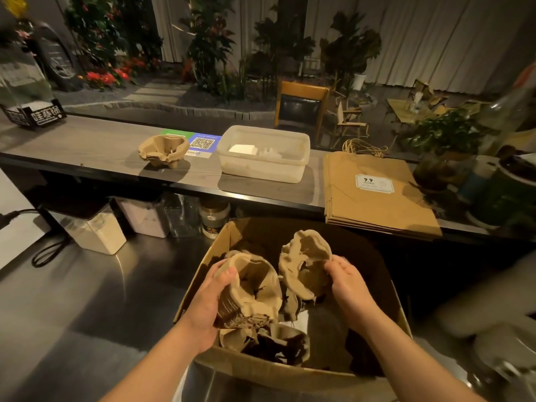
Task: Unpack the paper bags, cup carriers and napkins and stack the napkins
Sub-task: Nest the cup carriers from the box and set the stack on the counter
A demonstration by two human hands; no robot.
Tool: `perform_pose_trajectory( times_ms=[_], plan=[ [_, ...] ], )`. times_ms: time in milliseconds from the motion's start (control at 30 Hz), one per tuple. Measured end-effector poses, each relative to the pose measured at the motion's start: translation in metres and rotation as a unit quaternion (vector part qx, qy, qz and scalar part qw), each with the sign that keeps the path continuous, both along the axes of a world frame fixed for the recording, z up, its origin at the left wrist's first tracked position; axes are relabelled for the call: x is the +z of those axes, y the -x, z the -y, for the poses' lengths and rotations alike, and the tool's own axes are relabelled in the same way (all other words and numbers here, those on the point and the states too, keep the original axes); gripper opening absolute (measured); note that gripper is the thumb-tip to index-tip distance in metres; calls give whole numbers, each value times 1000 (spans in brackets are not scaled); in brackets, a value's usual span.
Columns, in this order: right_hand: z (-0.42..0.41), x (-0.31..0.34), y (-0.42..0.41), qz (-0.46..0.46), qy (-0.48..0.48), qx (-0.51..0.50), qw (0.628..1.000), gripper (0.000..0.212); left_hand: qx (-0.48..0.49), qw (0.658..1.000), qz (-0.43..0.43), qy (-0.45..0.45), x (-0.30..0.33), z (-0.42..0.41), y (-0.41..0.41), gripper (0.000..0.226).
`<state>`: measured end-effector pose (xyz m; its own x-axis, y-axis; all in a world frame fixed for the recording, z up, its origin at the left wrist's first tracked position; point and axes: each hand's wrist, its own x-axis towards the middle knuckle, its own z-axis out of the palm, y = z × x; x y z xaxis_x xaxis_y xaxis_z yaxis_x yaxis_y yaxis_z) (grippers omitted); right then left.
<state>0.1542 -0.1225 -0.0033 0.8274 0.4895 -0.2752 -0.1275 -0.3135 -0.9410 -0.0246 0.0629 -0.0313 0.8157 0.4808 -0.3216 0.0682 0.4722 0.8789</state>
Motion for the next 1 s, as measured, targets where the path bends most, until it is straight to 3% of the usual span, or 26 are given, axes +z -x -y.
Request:
perform_pose_trajectory(
  times_ms=[67,167,300,467,867,1000],
  plan=[
    [7,16,-1,111,35,66,991,24,-18,1000,-16,-3,0,1,-1,64],
    [11,34,2,240,113,177,948,19,-47,998,-33,-24,-1,2,-1,65],
    [8,48,7,364,201,252,874,15,-75,994,-50,-66,-1,5,-2,80],
    [-2,60,13,472,233,304,794,25,-102,990,-54,-80,1,7,-2,81],
    [-24,55,38,532,232,289,761,29,-126,986,-48,-97,3,10,-5,113],
    [-25,45,39,524,212,288,773,33,-134,986,-47,-83,3,10,-4,113]
  ],
)
